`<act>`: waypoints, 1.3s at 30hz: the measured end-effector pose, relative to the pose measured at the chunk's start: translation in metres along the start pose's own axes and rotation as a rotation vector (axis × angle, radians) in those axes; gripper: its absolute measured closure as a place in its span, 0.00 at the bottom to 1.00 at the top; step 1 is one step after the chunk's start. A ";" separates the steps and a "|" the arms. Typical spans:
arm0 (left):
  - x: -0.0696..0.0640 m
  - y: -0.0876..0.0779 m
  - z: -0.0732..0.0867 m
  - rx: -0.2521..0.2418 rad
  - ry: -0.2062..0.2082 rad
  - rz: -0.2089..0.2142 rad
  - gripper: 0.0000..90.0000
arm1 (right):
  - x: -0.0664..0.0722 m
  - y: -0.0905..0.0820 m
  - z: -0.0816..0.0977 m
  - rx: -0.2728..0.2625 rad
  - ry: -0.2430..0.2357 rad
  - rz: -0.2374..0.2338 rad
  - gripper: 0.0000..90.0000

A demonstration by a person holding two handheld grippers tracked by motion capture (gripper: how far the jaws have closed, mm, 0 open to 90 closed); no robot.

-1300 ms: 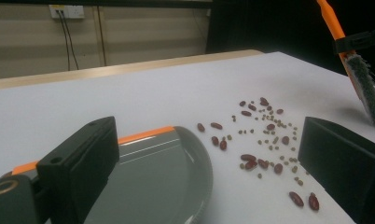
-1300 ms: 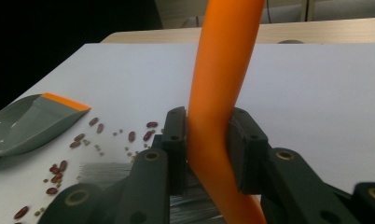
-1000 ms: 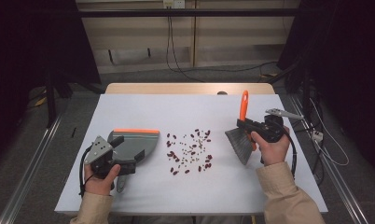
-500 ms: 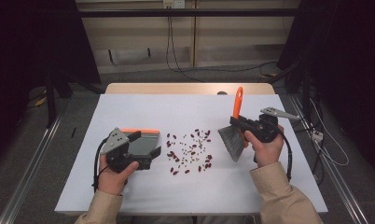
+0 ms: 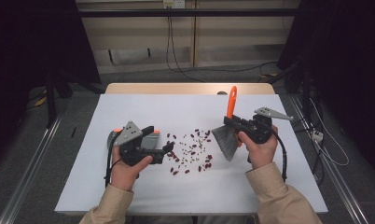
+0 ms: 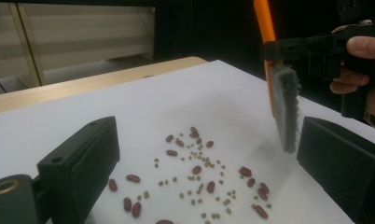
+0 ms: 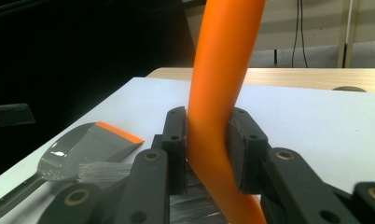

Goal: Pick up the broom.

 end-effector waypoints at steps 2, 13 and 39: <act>-0.003 0.004 -0.001 0.012 -0.002 0.017 0.06 | 0.003 0.002 0.000 0.002 -0.009 -0.007 0.79; -0.018 0.023 0.002 0.059 0.010 0.051 0.07 | 0.020 0.014 0.002 -0.004 -0.027 -0.029 0.79; -0.043 0.067 0.011 0.139 -0.035 0.093 0.36 | 0.062 0.034 0.005 -0.025 -0.110 -0.066 0.79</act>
Point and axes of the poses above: each handheld gripper's, and its own axes: y roughly forward along the jaws, z roughly out of its underside, x roughly to its left, the point moved 5 cm from there along y, roughly forward along the jaws, and after that the axes turned 7 degrees about -y, right-handed, at the moved point
